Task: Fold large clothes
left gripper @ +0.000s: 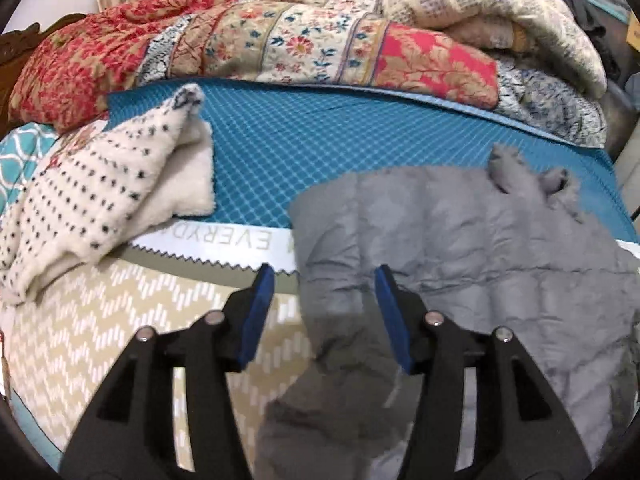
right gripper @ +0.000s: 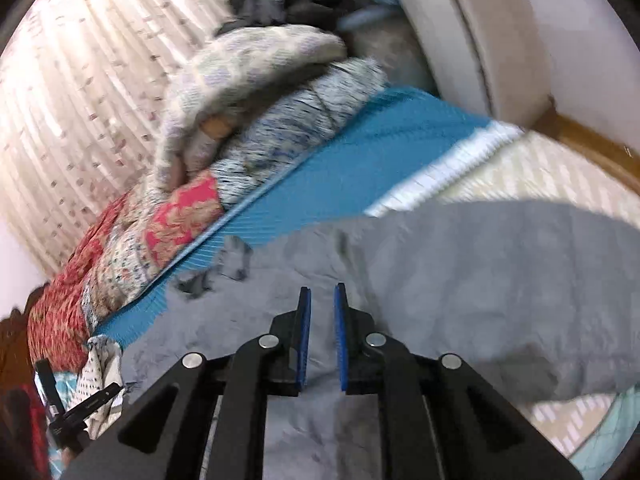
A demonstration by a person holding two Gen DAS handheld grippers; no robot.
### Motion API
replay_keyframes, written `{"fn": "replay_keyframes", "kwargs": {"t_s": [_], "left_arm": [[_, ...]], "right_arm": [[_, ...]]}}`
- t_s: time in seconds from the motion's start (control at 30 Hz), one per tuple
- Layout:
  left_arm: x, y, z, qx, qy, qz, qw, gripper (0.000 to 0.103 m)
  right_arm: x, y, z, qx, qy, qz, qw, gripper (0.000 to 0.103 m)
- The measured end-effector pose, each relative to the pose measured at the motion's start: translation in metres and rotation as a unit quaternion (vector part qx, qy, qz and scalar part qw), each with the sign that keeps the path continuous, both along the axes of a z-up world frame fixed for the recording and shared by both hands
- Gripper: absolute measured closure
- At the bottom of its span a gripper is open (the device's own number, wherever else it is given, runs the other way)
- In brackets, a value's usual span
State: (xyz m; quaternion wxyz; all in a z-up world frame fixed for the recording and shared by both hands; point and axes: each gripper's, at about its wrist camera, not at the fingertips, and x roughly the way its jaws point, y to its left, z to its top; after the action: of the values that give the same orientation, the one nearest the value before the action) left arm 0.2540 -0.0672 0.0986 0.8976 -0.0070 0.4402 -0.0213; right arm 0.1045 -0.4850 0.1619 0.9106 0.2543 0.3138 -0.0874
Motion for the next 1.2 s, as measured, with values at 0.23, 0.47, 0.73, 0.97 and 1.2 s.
{"fn": "replay_keyframes", "kwargs": {"t_s": [0.23, 0.47, 0.73, 0.97, 1.2], "left_arm": [[-0.001, -0.037, -0.043, 0.063, 0.028, -0.037, 0.9970, 0.052], [0.007, -0.011, -0.080, -0.002, 0.025, -0.009, 0.9996, 0.020], [0.000, -0.017, -0.081, 0.022, 0.005, -0.003, 0.9998, 0.017], [0.001, -0.016, -0.081, 0.024, 0.004, 0.003, 0.9997, 0.015], [0.001, -0.014, -0.082, 0.021, 0.005, 0.008, 0.9997, 0.012]], "right_arm": [[0.048, 0.002, -0.058, -0.023, 0.092, 0.045, 0.994, 0.053], [0.022, -0.020, -0.106, 0.057, 0.052, 0.055, 0.996, 0.052], [0.018, -0.015, -0.104, 0.022, 0.054, 0.052, 0.997, 0.052], [0.021, -0.009, -0.101, 0.005, 0.057, 0.051, 0.997, 0.052], [0.019, -0.009, -0.100, -0.003, 0.058, 0.051, 0.997, 0.052]]}}
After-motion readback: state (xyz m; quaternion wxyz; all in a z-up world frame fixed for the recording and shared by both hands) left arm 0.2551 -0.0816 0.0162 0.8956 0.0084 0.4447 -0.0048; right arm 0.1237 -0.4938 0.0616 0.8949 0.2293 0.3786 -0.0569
